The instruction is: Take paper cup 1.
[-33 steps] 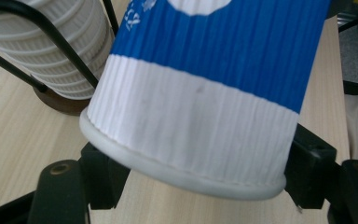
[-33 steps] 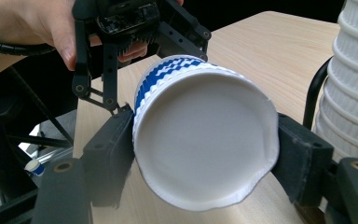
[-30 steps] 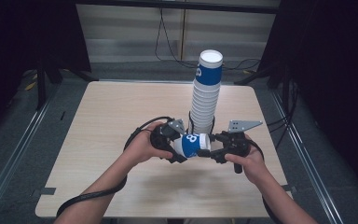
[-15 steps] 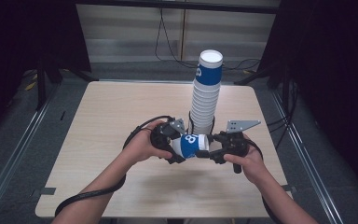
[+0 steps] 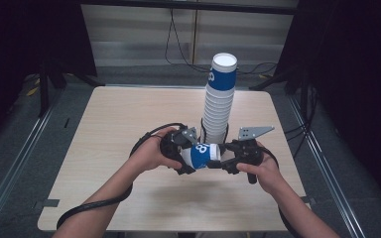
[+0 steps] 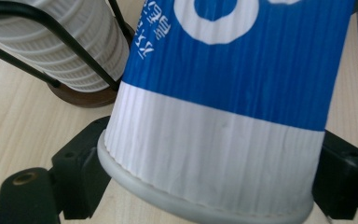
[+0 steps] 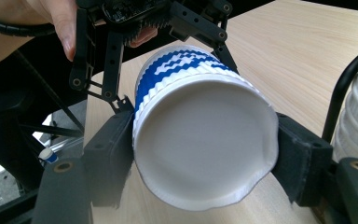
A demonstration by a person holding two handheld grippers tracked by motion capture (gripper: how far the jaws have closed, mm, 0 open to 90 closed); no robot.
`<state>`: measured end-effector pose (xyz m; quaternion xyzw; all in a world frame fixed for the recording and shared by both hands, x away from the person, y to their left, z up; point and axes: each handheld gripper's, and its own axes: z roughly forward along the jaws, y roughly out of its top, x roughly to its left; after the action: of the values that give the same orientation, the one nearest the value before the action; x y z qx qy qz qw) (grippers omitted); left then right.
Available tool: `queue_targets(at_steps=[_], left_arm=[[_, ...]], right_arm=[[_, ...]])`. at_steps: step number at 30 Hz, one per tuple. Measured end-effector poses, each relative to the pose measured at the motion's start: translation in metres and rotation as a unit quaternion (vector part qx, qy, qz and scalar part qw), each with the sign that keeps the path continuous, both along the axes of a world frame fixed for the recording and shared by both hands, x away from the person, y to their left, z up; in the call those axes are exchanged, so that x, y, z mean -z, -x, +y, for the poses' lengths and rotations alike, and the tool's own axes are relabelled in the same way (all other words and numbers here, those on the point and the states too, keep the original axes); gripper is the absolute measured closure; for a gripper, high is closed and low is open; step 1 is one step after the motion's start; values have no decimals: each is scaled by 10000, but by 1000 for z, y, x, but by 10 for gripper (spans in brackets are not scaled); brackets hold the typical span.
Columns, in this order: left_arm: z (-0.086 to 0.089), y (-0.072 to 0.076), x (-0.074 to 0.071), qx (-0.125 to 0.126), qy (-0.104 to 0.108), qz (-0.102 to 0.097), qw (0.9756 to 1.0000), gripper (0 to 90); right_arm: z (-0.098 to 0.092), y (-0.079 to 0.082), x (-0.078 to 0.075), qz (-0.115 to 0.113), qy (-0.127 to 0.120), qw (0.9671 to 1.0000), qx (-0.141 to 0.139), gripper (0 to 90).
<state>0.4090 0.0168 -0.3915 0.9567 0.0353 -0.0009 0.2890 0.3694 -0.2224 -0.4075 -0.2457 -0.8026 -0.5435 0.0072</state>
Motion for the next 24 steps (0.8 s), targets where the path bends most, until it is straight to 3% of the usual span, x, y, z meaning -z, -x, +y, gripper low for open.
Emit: queue_targets(at_steps=[4,12,15,17,20,24], left_arm=[[0,0,1,-7,-193,58,9998,163],[3,-1,-4,-86,-155,228,9996,200],[2,1,-5,-116,-199,188,9996,199],[2,0,-6,-157,-190,288,9993,199],[2,1,-6,-166,-333,257,9990,198],[2,0,-6,-168,-385,254,9988,199]], right_arm=[[3,0,2,59,50,9999,-63,283],[2,-1,3,87,-132,9999,-39,282],[3,1,2,-18,-47,10000,-83,278],[3,1,2,-52,12,10000,-35,257],[3,1,1,-208,136,9997,21,203],[1,1,2,-217,286,9994,-2,219]])
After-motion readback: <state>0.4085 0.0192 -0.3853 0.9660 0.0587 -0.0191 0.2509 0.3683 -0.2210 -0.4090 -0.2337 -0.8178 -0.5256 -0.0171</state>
